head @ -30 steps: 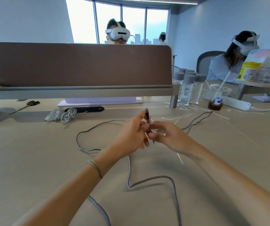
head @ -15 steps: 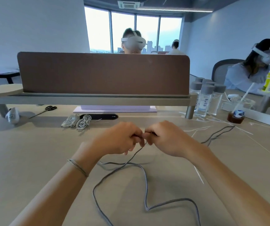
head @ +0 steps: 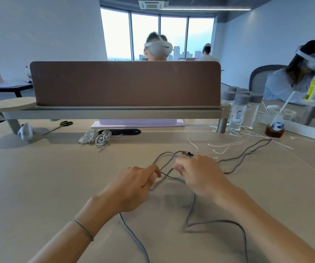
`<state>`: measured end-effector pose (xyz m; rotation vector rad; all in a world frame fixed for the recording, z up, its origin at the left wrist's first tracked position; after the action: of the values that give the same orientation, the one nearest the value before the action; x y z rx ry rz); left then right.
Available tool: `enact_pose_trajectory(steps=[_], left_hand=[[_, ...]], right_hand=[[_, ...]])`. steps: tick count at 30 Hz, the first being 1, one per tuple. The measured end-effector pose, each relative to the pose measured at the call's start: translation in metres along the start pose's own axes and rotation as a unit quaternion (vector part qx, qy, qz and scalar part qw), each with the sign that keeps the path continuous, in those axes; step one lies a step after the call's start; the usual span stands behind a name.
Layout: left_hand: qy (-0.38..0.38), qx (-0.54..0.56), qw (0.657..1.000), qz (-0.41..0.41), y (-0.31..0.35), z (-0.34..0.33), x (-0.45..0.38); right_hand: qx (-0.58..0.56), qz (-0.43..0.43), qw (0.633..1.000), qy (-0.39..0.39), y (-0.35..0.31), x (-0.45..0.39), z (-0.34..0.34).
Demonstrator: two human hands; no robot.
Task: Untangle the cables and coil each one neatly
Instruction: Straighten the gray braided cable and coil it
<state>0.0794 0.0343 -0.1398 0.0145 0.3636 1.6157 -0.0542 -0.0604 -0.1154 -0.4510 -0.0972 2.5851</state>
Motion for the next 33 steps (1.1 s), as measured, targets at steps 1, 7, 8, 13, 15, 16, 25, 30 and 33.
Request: enact_pose_trajectory(steps=[1, 7, 8, 13, 15, 16, 25, 30, 33], left_hand=[[0.003, 0.031, 1.000, -0.001, 0.008, -0.002, -0.001], [0.091, -0.102, 0.990, 0.014, 0.007, 0.011, -0.008], [0.099, -0.115, 0.988, 0.023, -0.004, 0.016, -0.006], [0.134, -0.115, 0.981, 0.082, -0.059, 0.037, 0.005], [0.147, -0.087, 0.984, 0.053, -0.053, 0.038, 0.009], [0.145, -0.073, 0.986, 0.030, -0.043, 0.035, 0.010], [0.055, -0.150, 0.987, -0.034, 0.011, 0.002, -0.005], [0.091, -0.124, 0.983, 0.104, -0.062, 0.031, 0.010], [0.080, -0.105, 0.988, 0.083, -0.052, 0.022, 0.014]], right_hand=[[-0.003, 0.003, 1.000, 0.016, -0.004, 0.001, -0.002], [-0.018, 0.033, 0.996, 0.077, -0.008, 0.008, -0.001], [-0.013, 0.028, 0.997, 0.073, -0.004, 0.008, 0.000], [0.020, 0.002, 0.994, 0.108, 0.019, 0.011, 0.014], [0.038, -0.002, 0.991, 0.125, 0.021, 0.013, 0.018], [0.049, 0.000, 0.990, 0.134, 0.020, 0.013, 0.018], [0.064, 0.092, 0.990, 0.083, -0.011, 0.008, -0.012], [0.054, -0.003, 0.997, 0.061, 0.032, 0.005, -0.001], [0.056, -0.006, 0.995, 0.083, 0.031, 0.007, 0.005]])
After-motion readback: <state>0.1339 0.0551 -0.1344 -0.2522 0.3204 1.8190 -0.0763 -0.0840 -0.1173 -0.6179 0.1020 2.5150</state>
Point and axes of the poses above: each hand's wrist, its own x-axis away from the middle knuckle, its own z-axis out of the back of the hand, y = z × x, the point moved 7 cm from there along -x, towards the middle knuckle, and after that the axes turned 2 degrees about -y, right-handed, at the moved point
